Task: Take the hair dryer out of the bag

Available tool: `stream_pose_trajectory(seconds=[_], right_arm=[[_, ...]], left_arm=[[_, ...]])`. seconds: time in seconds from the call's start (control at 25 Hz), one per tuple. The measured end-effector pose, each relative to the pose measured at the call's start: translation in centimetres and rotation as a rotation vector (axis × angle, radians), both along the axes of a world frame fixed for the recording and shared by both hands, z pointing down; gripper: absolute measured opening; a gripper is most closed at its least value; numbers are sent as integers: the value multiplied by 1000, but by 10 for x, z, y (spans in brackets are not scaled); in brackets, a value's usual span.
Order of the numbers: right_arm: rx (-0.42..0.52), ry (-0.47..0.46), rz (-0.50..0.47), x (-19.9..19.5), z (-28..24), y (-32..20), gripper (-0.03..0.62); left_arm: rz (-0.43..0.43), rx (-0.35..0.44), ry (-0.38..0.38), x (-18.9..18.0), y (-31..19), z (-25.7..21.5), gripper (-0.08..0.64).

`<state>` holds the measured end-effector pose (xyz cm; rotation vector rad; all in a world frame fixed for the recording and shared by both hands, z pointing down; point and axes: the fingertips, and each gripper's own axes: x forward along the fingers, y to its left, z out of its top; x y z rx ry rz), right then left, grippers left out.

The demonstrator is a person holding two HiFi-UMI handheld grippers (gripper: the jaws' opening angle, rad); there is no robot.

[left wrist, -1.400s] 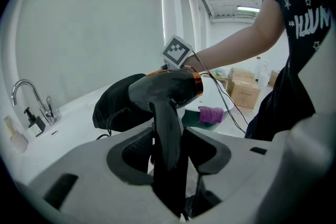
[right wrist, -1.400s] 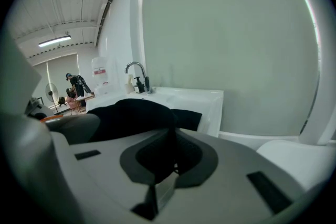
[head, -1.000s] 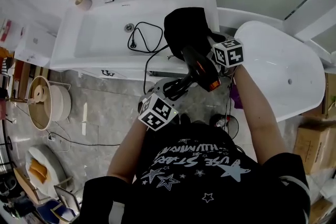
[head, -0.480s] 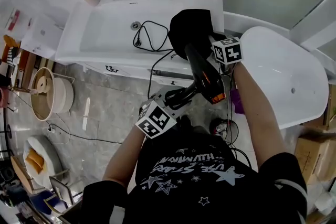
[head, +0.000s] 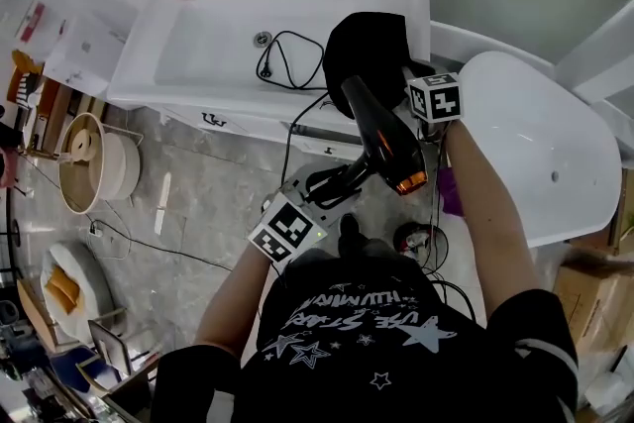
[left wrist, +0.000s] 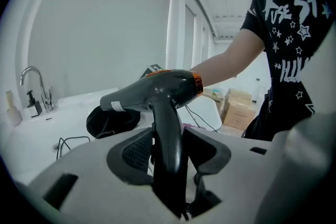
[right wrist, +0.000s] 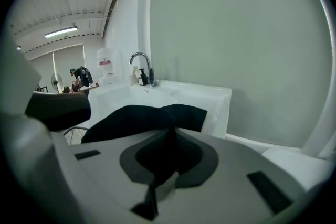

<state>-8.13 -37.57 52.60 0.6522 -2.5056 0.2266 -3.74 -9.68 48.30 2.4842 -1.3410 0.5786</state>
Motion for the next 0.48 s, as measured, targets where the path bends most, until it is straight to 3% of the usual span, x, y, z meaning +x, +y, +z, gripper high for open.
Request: stream_pose_trajectory(seconds=[0.2, 0.48], right_arm=[[39, -8, 6, 8, -9, 9, 26], [74, -16, 32, 22, -24, 31, 114]], left_arm=[[-39, 20, 16, -11, 0, -2, 201], [-113, 56, 59, -27, 14, -10, 201]])
